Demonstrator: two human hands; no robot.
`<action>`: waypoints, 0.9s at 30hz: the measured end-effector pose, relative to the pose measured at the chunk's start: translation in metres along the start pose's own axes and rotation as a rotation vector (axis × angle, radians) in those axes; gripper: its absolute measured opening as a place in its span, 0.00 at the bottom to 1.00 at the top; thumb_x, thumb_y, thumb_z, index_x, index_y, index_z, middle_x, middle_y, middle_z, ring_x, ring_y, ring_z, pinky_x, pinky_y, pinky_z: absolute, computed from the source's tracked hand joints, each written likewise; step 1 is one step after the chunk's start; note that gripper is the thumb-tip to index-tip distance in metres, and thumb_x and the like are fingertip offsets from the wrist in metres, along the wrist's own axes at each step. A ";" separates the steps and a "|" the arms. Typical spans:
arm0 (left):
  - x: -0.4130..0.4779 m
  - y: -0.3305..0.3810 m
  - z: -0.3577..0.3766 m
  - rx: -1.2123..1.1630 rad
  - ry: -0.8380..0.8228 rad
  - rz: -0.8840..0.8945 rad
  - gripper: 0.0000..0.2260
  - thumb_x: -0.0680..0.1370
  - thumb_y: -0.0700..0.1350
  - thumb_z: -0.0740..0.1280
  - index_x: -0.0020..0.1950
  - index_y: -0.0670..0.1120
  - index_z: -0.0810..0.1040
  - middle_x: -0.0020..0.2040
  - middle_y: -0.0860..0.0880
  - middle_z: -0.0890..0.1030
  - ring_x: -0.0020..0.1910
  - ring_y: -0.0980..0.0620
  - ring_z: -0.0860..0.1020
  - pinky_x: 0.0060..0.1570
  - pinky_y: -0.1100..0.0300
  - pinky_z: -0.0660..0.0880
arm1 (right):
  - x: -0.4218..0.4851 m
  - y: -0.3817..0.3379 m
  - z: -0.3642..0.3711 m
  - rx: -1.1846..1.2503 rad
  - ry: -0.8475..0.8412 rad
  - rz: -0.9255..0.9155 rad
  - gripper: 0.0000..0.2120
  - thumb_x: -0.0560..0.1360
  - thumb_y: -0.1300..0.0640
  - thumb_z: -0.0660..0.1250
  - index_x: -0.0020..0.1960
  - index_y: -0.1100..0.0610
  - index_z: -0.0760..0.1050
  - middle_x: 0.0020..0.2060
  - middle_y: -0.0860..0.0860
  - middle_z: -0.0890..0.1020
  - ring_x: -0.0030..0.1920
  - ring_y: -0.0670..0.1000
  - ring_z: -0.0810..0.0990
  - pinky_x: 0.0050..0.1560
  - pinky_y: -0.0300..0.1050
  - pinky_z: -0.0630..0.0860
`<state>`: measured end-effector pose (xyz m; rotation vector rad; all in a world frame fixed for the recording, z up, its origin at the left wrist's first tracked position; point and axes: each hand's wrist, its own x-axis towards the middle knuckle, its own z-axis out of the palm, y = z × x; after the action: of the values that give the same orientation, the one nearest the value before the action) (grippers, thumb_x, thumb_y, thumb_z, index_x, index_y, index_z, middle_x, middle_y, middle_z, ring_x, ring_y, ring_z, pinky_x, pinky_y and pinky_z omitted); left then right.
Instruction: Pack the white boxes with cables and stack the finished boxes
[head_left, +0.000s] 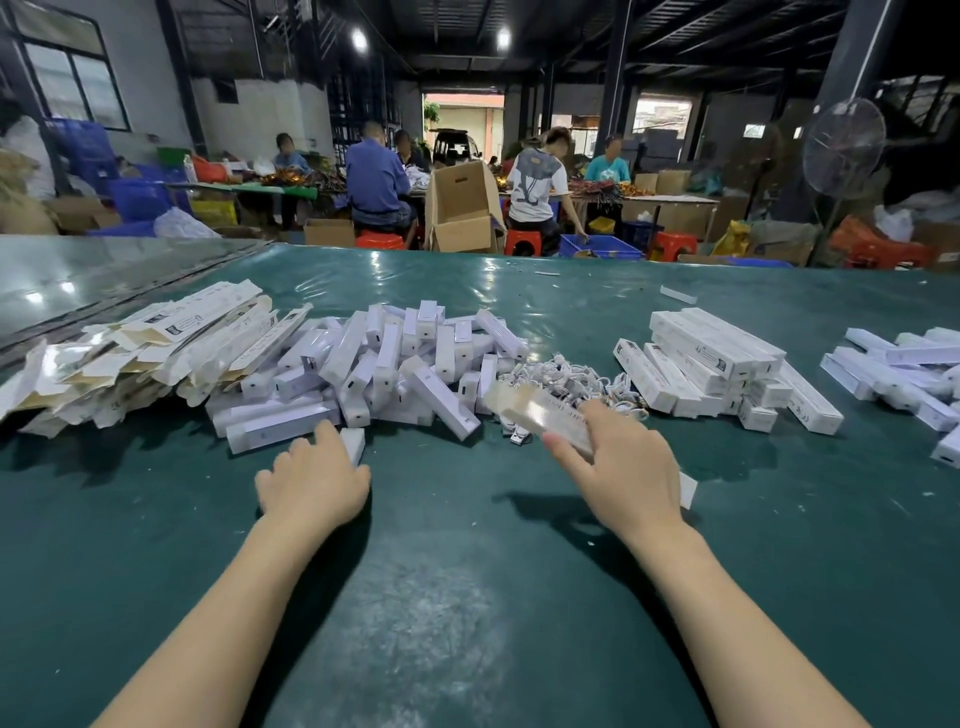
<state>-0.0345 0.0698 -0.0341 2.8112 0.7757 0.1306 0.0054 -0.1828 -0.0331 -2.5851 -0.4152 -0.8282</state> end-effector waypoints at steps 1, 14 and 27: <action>0.002 -0.001 0.000 -0.076 0.019 0.012 0.17 0.78 0.52 0.59 0.60 0.42 0.64 0.60 0.41 0.73 0.57 0.40 0.72 0.53 0.51 0.68 | 0.000 0.000 0.002 -0.031 -0.031 -0.030 0.19 0.76 0.37 0.52 0.39 0.53 0.62 0.38 0.52 0.78 0.45 0.59 0.75 0.40 0.49 0.61; -0.022 0.018 -0.009 -0.692 0.096 0.839 0.16 0.66 0.39 0.77 0.44 0.59 0.78 0.43 0.60 0.81 0.43 0.63 0.77 0.48 0.68 0.72 | 0.002 0.012 0.013 -0.204 -0.289 -0.025 0.22 0.76 0.37 0.51 0.44 0.49 0.77 0.43 0.49 0.79 0.50 0.52 0.74 0.48 0.47 0.59; -0.022 0.018 -0.005 -0.675 0.028 0.792 0.12 0.66 0.39 0.77 0.44 0.54 0.83 0.43 0.64 0.81 0.45 0.65 0.78 0.51 0.68 0.72 | 0.001 0.007 -0.003 -0.002 -0.344 -0.094 0.21 0.77 0.39 0.53 0.33 0.49 0.72 0.31 0.49 0.76 0.40 0.51 0.73 0.49 0.46 0.59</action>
<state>-0.0452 0.0439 -0.0256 2.2781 -0.3712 0.4550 0.0072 -0.1905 -0.0321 -2.7308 -0.6385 -0.4079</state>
